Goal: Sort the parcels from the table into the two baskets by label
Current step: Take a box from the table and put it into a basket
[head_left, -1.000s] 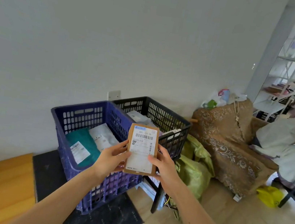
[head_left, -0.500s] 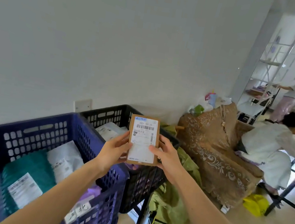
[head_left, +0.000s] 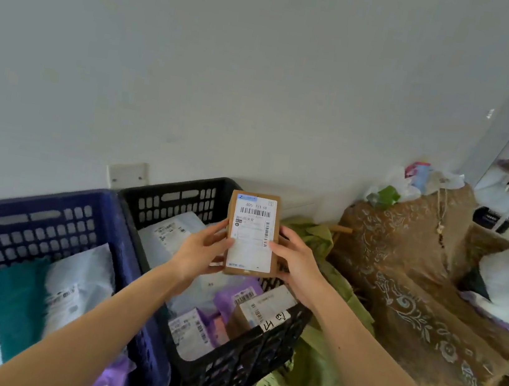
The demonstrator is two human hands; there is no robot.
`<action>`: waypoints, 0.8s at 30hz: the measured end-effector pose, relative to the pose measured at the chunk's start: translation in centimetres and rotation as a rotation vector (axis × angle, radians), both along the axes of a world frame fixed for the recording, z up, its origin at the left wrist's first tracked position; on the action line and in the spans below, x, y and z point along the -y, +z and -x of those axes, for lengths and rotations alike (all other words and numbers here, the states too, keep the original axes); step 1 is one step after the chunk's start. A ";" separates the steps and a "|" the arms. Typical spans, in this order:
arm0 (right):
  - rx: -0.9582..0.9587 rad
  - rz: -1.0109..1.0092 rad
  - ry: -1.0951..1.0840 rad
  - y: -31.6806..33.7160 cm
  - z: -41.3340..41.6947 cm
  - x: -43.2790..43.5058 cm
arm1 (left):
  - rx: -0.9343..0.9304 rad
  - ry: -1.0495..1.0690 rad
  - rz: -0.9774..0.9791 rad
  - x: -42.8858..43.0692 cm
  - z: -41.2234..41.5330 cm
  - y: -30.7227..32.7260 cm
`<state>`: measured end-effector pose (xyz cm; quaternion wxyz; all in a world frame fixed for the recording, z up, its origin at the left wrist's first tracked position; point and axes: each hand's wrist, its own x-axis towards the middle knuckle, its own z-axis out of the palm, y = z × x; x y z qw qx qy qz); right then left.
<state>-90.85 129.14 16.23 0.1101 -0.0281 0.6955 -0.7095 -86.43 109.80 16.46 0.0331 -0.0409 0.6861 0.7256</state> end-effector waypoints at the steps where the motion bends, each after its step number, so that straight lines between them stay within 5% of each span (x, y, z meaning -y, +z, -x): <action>1: 0.005 -0.006 0.029 -0.2 1.5 -0.3 | 0.012 0.023 0.004 -0.5 1.2 -0.3; 13: 0.011 -0.189 0.319 -2.7 16.3 0.3 | 0.162 0.346 0.041 -3.7 11.7 -2.7; 24: -0.082 -0.310 0.341 -5.0 22.3 5.5 | 0.248 0.432 0.024 -1.5 18.2 -4.4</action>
